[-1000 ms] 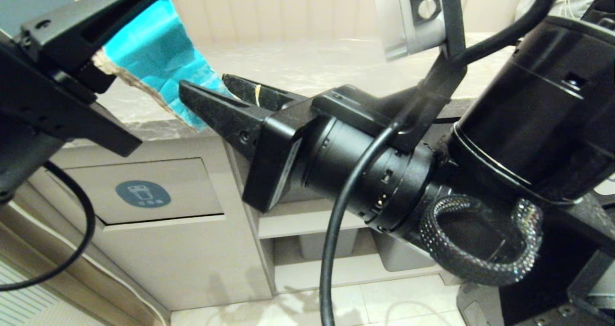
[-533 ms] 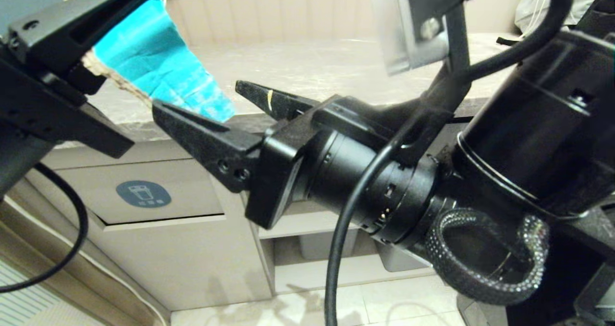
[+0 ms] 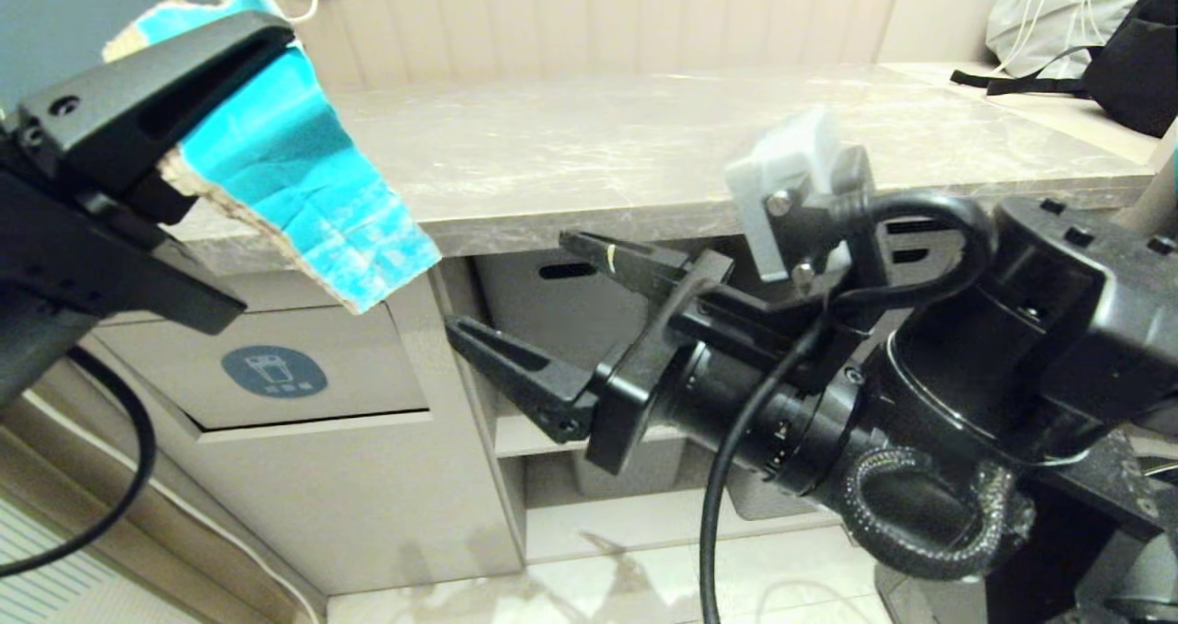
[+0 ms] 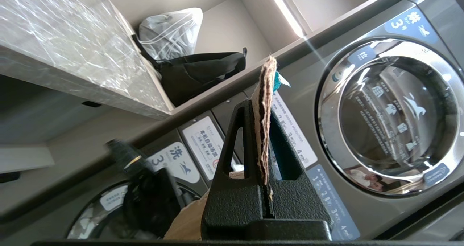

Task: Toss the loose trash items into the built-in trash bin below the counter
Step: Put the garbage in the trash can

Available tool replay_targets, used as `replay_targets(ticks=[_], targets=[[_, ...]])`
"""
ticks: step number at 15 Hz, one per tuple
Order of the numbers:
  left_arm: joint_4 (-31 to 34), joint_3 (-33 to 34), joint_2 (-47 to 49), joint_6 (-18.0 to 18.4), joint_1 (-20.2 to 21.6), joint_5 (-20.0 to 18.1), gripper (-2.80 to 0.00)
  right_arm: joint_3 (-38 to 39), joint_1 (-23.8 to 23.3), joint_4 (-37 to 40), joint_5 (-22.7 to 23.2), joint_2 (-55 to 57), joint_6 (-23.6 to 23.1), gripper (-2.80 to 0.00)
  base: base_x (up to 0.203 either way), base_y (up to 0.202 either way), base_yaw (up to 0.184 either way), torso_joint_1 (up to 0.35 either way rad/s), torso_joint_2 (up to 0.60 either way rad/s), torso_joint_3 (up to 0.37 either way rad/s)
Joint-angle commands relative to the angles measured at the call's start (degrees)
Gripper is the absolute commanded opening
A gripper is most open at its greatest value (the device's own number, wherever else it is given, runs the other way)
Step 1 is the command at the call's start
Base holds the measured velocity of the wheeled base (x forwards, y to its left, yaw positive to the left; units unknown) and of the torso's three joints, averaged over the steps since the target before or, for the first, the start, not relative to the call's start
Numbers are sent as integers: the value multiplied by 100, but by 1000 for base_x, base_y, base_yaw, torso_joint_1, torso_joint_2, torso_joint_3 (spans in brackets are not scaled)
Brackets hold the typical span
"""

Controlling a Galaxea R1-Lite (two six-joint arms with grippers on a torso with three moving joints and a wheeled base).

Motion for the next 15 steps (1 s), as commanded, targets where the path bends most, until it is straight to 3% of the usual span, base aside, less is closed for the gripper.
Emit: replay_targets(ticks=[1, 4, 5, 9, 15], targets=[[-36, 10, -21, -25, -2, -9, -280, 44, -260, -43, -7, -202, -11, 0, 0, 0, 0, 0, 0, 0], [-45, 9, -30, -25, -1, -9, -280, 71, -296, -162, 49, -256, 73, 0, 0, 0, 0, 0, 0, 0], [-38, 1, -37, -25, 5, -15, -280, 57, -304, -292, 54, -241, 90, -280, 0, 0, 0, 0, 0, 0], [-36, 16, -74, 17, 34, -53, -280, 60, -692, -392, 13, -232, 71, -280, 0, 0, 0, 0, 0, 0], [-45, 19, -56, 134, 60, -175, -280, 448, -2565, -608, 4, -586, -678, -280, 0, 0, 0, 0, 0, 0]])
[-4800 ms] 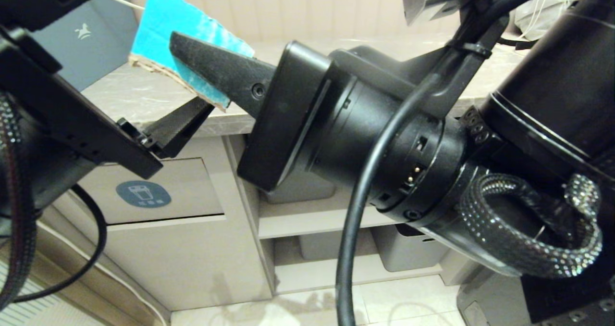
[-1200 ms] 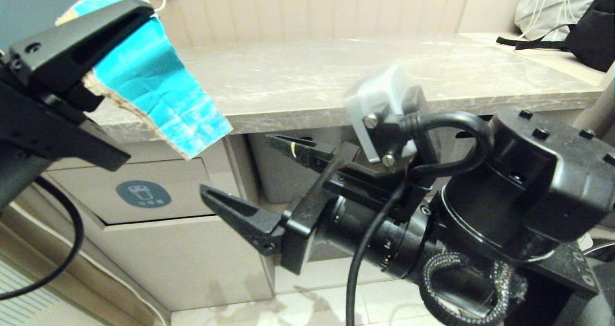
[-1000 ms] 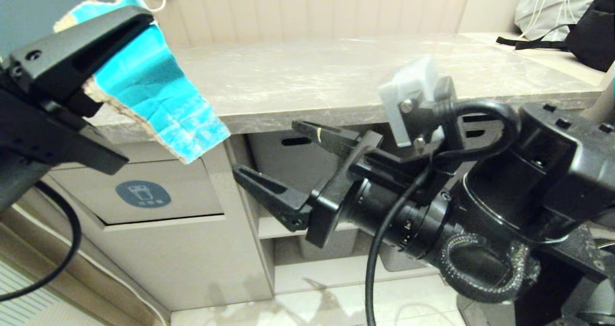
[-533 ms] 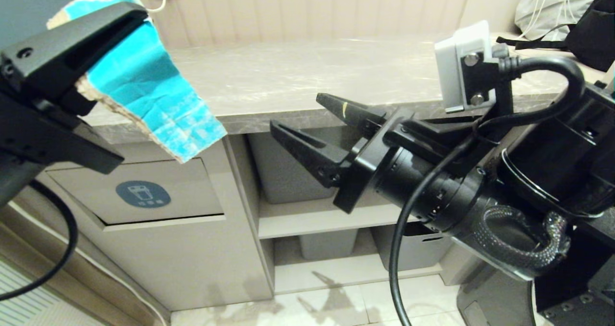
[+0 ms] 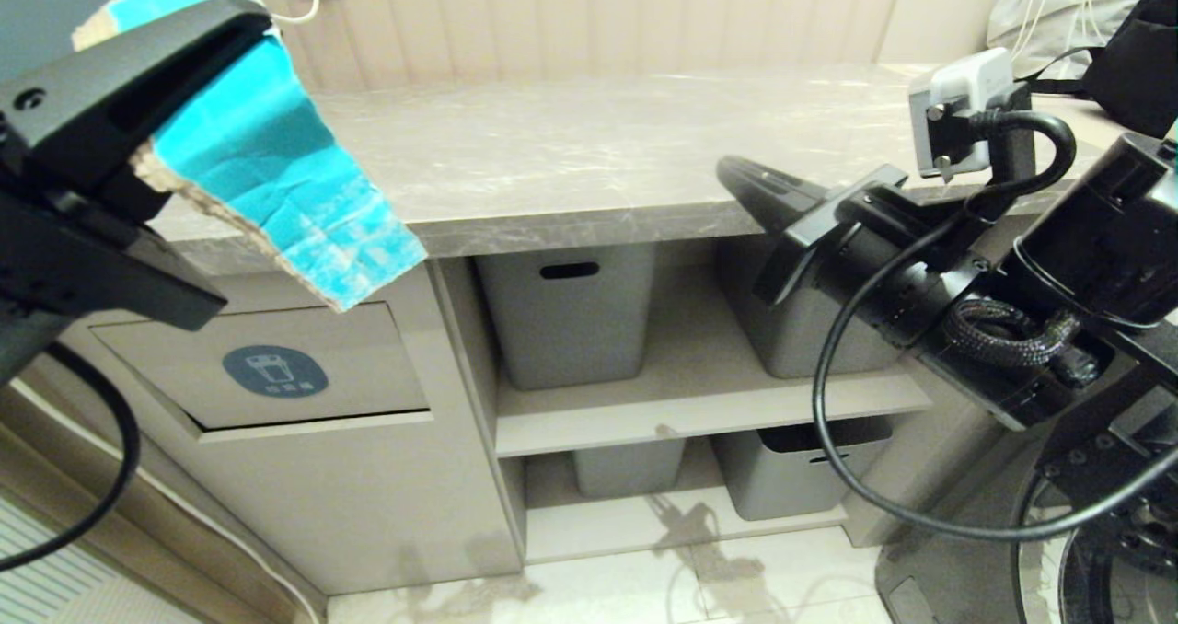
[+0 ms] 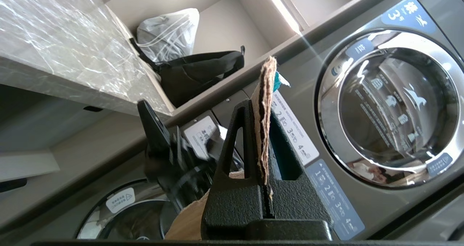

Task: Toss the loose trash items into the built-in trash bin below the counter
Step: Put the garbage in the trash can

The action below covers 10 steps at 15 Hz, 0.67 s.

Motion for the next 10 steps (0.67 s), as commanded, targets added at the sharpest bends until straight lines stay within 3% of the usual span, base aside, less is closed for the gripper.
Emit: replay_targets(ticks=[1, 6, 10], targets=[[-33, 3, 20, -35, 0, -11, -280, 156, -762, -72, 3, -367, -98, -280, 0, 0, 0, 0, 0, 0], [-33, 3, 31, -35, 0, -20, -280, 670, -2052, -27, 0, -1400, -247, -280, 0, 0, 0, 0, 0, 0], [-33, 3, 31, -35, 0, -20, -280, 1445, -2349, -1, 0, -2162, -437, -280, 0, 0, 0, 0, 0, 0]])
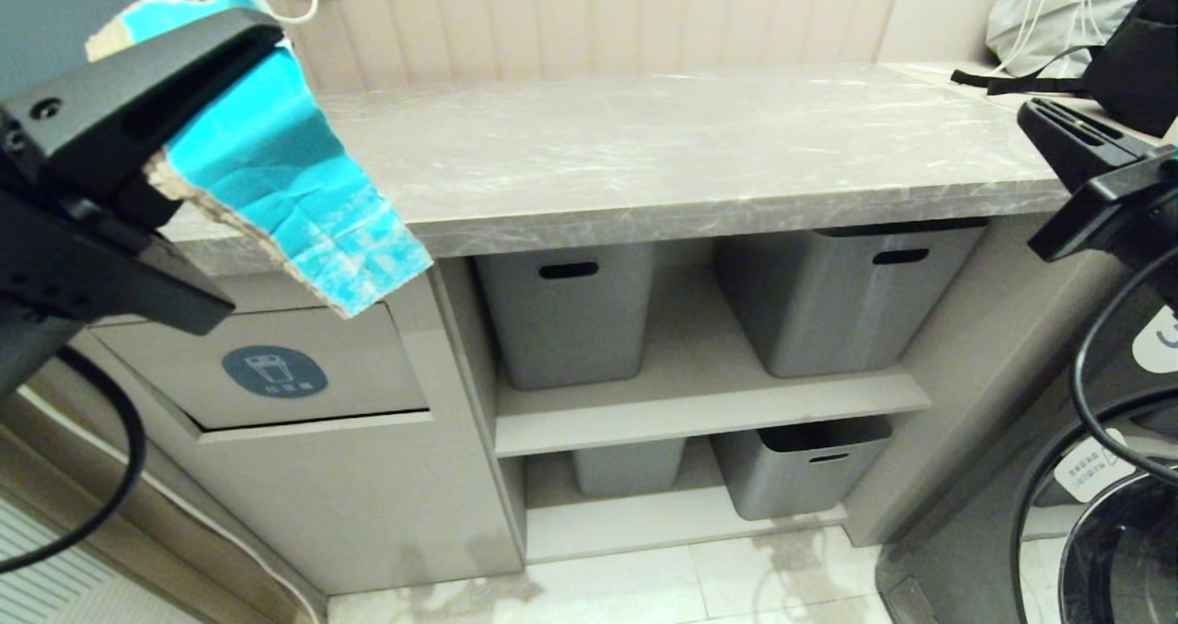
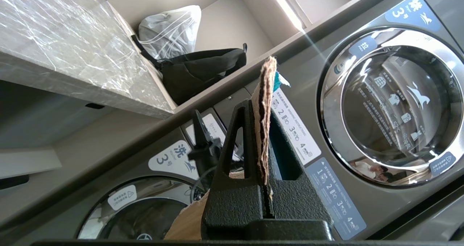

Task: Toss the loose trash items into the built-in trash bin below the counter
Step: Put the garbage in the trash can

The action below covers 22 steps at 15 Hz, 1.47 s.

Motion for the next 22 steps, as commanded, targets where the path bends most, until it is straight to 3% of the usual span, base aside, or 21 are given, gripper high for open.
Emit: replay_targets(ticks=[1, 4, 6, 10, 13, 19, 22], targets=[[-36, -24, 24, -33, 0, -2, -280, 548, -113, -12, 3, -828, -28, -280, 0, 0, 0, 0, 0, 0], [-36, 2, -11, 1, 0, -90, -280, 1391, -162, 438, 4, -1992, -131, -280, 0, 0, 0, 0, 0, 0], [-36, -29, -10, 11, 0, -96, -280, 1749, -172, 1256, -2, -3152, -153, -280, 0, 0, 0, 0, 0, 0], [-129, -54, 1, 26, 0, -98, -280, 1963, -193, 3862, -162, -5561, -189, -280, 0, 0, 0, 0, 0, 0], [-239, -7, -73, 55, 0, -107, -280, 1485, -232, 5286, -346, -6191, -218, -280, 0, 0, 0, 0, 0, 0], [-247, -24, -47, 55, 17, -107, -280, 966, -273, 5504, -365, -5781, -207, -280, 0, 0, 0, 0, 0, 0], [-247, -6, -75, 52, 26, -107, -280, 988, -745, 5610, -234, -5932, -194, -280, 0, 0, 0, 0, 0, 0]])
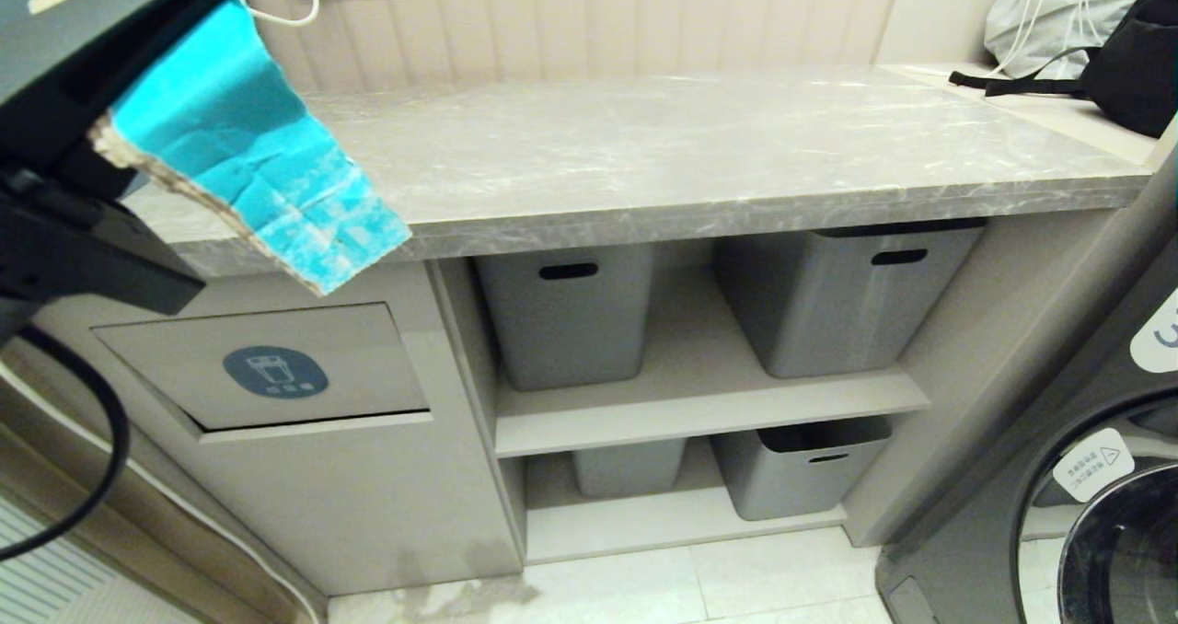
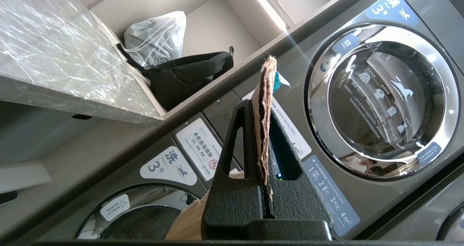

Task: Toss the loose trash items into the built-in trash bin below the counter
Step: Put the garbage in the trash can

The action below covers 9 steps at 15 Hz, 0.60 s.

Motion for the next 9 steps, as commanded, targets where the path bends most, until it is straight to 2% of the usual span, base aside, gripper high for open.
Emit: replay_targets(ticks=[1, 5, 9], targets=[[-35, 32, -28, -37, 1, -2, -280, 28, -348, 322, 116, -308, 2, -280, 0, 0, 0, 0, 0, 0], [-35, 67, -55, -28, 1, -2, -280, 185, -616, 1644, 629, -1588, 250, -280, 0, 0, 0, 0, 0, 0], [-35, 119, -134, -28, 1, -2, -280, 1220, -658, 1866, 831, -1879, 419, -280, 0, 0, 0, 0, 0, 0]])
